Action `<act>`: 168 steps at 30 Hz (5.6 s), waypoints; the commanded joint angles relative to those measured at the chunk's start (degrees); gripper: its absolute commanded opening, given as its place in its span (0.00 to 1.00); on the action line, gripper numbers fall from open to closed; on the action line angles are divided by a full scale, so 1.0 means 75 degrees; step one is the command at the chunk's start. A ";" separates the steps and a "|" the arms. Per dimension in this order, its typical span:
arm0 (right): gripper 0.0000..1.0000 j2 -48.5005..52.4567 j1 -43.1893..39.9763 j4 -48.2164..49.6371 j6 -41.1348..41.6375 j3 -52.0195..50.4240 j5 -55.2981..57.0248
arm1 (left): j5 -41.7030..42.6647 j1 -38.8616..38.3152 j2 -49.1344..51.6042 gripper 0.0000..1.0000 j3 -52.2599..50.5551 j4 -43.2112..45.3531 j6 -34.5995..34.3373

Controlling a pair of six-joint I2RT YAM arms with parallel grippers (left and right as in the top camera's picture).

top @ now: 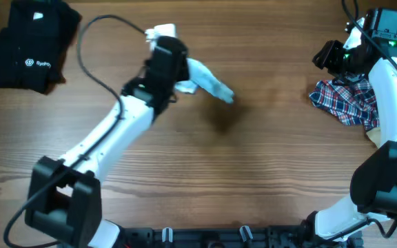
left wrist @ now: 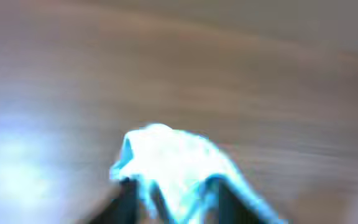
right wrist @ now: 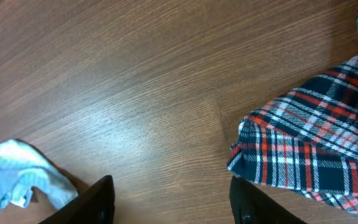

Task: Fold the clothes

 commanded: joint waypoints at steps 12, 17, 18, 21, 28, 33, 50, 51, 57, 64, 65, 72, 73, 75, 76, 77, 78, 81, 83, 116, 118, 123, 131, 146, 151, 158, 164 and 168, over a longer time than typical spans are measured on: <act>0.60 -0.0801 0.1139 -0.0096 -0.0606 0.0041 -0.0874 | 0.0356 0.1486 0.0041 1.00 0.0050 -0.0816 -0.0184; 0.61 -0.0810 0.2049 -0.0163 -0.0571 0.0038 -0.0592 | 0.1606 0.1486 0.0087 0.84 0.0050 -0.1105 -0.0192; 0.62 -0.0810 0.2151 -0.0160 -0.0565 0.0038 -0.0472 | 0.1731 0.1486 0.0117 0.84 0.0050 -0.1189 -0.0192; 0.62 -0.0810 0.2261 -0.0169 -0.0254 0.0038 -0.0536 | 0.2343 0.1486 0.0478 0.84 0.0050 -0.1542 -0.0187; 0.62 -0.0810 0.2285 -0.0329 -0.0399 0.0038 -0.0673 | 0.2614 0.1539 0.1626 0.89 0.0050 -0.0606 0.0242; 0.62 -0.0810 0.2285 -0.0449 -0.0428 0.0038 -0.0676 | 0.2296 0.1816 0.1751 0.88 0.0050 -0.0102 0.0344; 0.60 -0.0766 0.2486 -0.0458 -0.0399 -0.0181 -0.1244 | 0.2739 0.2151 0.2189 0.74 0.0050 0.0667 0.1687; 0.60 -0.0766 0.2486 -0.0460 -0.0405 -0.0181 -0.1241 | 0.2736 0.2151 0.2282 0.73 0.0050 0.0691 0.1705; 0.60 -0.0766 0.2483 -0.0460 -0.0402 -0.0181 -0.1241 | 0.2704 0.2151 0.2349 0.84 0.0050 0.0685 0.2081; 0.60 -0.0766 0.2483 -0.0425 -0.0437 -0.0181 -0.1177 | 0.2702 0.2151 0.1702 0.88 0.0050 0.0052 0.2078; 0.60 -0.0766 0.2483 -0.0428 -0.0434 -0.0181 -0.1180 | 0.2669 0.2151 0.1486 0.88 0.0050 -0.0082 0.2078; 0.60 -0.0766 0.2483 -0.0402 -0.0463 -0.0181 -0.1183 | 0.1492 0.2151 -0.0096 0.86 0.0050 -0.0452 0.2157; 0.60 -0.0766 0.2483 -0.0402 -0.0463 -0.0181 -0.1183 | 0.1343 0.2154 -0.0221 0.84 0.0050 -0.0484 0.2302; 0.60 -0.0766 0.2483 -0.0405 -0.0460 -0.0181 -0.1183 | 0.1271 0.2218 -0.0277 0.83 0.0050 -0.0542 0.2480; 0.60 -0.0766 0.2483 -0.0402 -0.0463 -0.0181 -0.1183 | 0.1274 0.2267 -0.0224 0.83 0.0050 -0.0606 0.2480; 0.60 -0.0766 0.2483 -0.0393 -0.0460 -0.0181 -0.1183 | 0.1279 0.2331 -0.0119 0.82 0.0050 -0.0734 0.2480; 0.60 -0.0766 0.2483 -0.0388 -0.0463 -0.0181 -0.1183 | 0.1282 0.2372 -0.0020 0.81 0.0050 -0.0863 0.2480; 0.60 -0.0766 0.2483 -0.0385 -0.0463 -0.0181 -0.1183 | 0.1419 0.2436 0.0332 0.80 0.0050 -0.1084 0.2486; 0.60 -0.0766 0.2483 -0.0373 -0.0466 -0.0181 -0.1183 | 0.1757 0.2436 0.0650 0.79 0.0050 -0.1157 0.2713; 0.60 -0.0766 0.2483 -0.0146 -0.0446 -0.0181 -0.1186 | 0.2713 0.2436 0.2296 0.74 0.0050 0.1247 0.3879; 0.60 -0.0766 0.2483 -0.0143 -0.0399 -0.0181 -0.1186 | 0.2809 0.2436 0.2296 0.69 0.0050 0.1381 0.3879; 0.60 -0.0766 0.2483 -0.0146 -0.0396 -0.0181 -0.1186 | 0.3142 0.2436 0.2296 0.31 0.0050 0.1536 0.3876; 0.60 -0.0766 0.2483 -0.0149 -0.0393 -0.0181 -0.1186 | 0.3363 0.2393 0.2218 0.04 0.0052 0.1533 0.3780; 0.60 -0.0766 0.2483 -0.0227 -0.0382 -0.0181 -0.1233 | 0.3652 0.1542 -0.1941 0.04 0.0052 0.0341 0.3010; 0.60 -0.0766 0.2483 -0.0294 -0.0399 -0.0181 -0.1332 | 0.3398 -0.0181 -0.3008 0.04 0.0052 0.0583 0.3013; 0.60 -0.0769 0.2328 -0.0554 -0.0399 -0.0178 -0.1224 | 0.1396 -0.2480 -0.2731 0.04 0.0052 0.1501 0.3075; 0.60 -0.0769 0.1568 -0.0819 -0.0388 -0.0178 -0.0976 | 0.0495 -0.2888 -0.2445 0.04 0.0052 0.1772 0.3392; 0.60 -0.0769 0.0927 -0.0825 -0.0370 -0.0178 -0.0979 | 0.0536 -0.2888 -0.2393 0.04 0.0052 0.1801 0.3386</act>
